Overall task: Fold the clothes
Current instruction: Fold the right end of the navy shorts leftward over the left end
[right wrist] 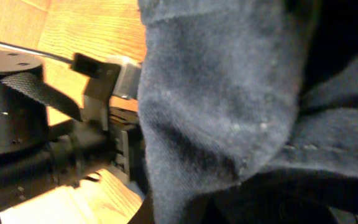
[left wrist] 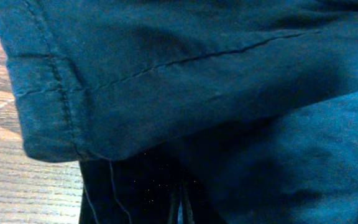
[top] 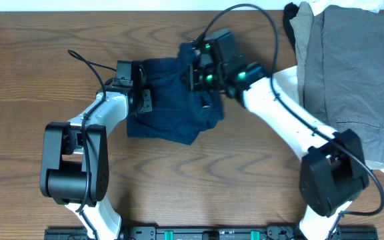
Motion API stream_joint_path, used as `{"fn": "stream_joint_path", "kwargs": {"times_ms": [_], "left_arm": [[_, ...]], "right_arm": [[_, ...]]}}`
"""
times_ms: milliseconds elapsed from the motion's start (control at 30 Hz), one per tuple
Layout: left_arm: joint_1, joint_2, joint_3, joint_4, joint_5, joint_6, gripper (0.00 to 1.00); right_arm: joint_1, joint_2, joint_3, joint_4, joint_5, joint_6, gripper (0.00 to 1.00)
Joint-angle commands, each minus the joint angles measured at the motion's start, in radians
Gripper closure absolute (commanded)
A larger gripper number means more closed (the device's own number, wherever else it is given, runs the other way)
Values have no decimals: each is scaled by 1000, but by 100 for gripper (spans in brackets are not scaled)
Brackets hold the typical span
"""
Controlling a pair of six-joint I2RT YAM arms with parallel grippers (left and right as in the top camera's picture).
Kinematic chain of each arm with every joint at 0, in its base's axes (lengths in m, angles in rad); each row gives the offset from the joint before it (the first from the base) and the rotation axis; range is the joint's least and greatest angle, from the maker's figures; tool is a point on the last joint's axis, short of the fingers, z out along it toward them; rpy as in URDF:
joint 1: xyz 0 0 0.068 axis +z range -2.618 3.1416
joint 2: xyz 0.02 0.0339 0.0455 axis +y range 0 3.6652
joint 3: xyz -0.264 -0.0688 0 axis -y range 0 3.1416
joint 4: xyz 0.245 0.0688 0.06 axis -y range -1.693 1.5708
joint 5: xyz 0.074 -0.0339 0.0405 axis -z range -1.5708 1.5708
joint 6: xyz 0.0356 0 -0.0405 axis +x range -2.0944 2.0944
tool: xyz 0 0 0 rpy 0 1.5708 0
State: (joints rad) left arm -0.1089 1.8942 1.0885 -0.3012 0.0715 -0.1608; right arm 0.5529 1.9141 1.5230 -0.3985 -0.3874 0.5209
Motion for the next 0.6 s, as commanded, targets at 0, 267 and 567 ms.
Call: {"fn": "stream_joint_path", "kwargs": {"times_ms": [0,267,567], "left_arm": [[-10,21,-11,2,15,-10,94],[-1,0,-9,-2,15,-33,94],[48,-245,-8,-136,14,-44,89]], "right_arm": [[46,42,22,43,43,70,99],[99,82,23,131,41,77,99],[95,82,23,138,39,77,99]]}}
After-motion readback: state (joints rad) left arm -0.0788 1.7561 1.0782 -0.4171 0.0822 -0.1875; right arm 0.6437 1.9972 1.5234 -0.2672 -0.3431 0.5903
